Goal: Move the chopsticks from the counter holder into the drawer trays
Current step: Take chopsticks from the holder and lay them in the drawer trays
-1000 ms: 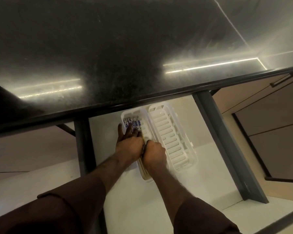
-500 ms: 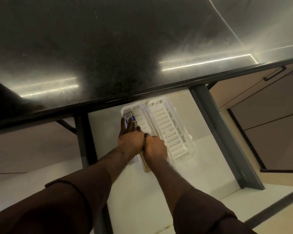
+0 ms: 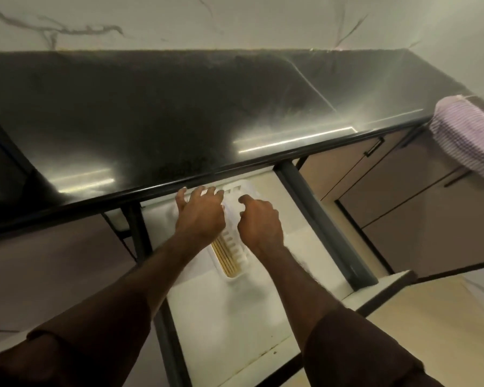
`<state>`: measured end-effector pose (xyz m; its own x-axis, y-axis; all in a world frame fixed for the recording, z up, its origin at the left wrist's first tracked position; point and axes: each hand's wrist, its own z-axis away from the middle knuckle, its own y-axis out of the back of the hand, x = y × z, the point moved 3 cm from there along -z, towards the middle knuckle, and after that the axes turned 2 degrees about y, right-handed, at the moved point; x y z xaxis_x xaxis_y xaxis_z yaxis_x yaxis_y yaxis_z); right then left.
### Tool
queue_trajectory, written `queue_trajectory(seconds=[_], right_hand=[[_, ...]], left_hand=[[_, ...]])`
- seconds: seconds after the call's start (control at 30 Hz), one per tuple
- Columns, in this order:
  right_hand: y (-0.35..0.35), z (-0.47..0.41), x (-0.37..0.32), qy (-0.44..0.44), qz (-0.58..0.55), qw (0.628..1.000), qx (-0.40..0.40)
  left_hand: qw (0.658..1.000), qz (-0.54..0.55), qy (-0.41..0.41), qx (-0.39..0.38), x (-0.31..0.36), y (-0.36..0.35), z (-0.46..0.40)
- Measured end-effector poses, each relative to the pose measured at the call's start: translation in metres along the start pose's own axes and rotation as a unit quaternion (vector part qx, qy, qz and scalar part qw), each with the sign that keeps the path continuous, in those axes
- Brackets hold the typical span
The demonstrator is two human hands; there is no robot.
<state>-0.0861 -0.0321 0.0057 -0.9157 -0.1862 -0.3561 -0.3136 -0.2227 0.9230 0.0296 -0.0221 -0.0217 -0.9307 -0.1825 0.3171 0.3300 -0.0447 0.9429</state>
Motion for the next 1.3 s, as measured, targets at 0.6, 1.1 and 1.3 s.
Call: queue_trajectory(seconds=[0.6,1.1,1.3], right_hand=[[0.190,0.152,-0.246,0.276,-0.090,0.899,0.327],[0.028,0.017,-0.469,0.280,-0.090,0.938,0.182],[-0.019,-0.016,-0.479,0.199,-0.090,0.966,0.135]], left_hand=[[0.860,0.307,-0.049,0.405,-0.076,0.308,0.193],[0.895,0.299,0.063,0.325,-0.368,0.325,0.098],[0.904,0.329,0.064,0.264,-0.391,0.309,0.049]])
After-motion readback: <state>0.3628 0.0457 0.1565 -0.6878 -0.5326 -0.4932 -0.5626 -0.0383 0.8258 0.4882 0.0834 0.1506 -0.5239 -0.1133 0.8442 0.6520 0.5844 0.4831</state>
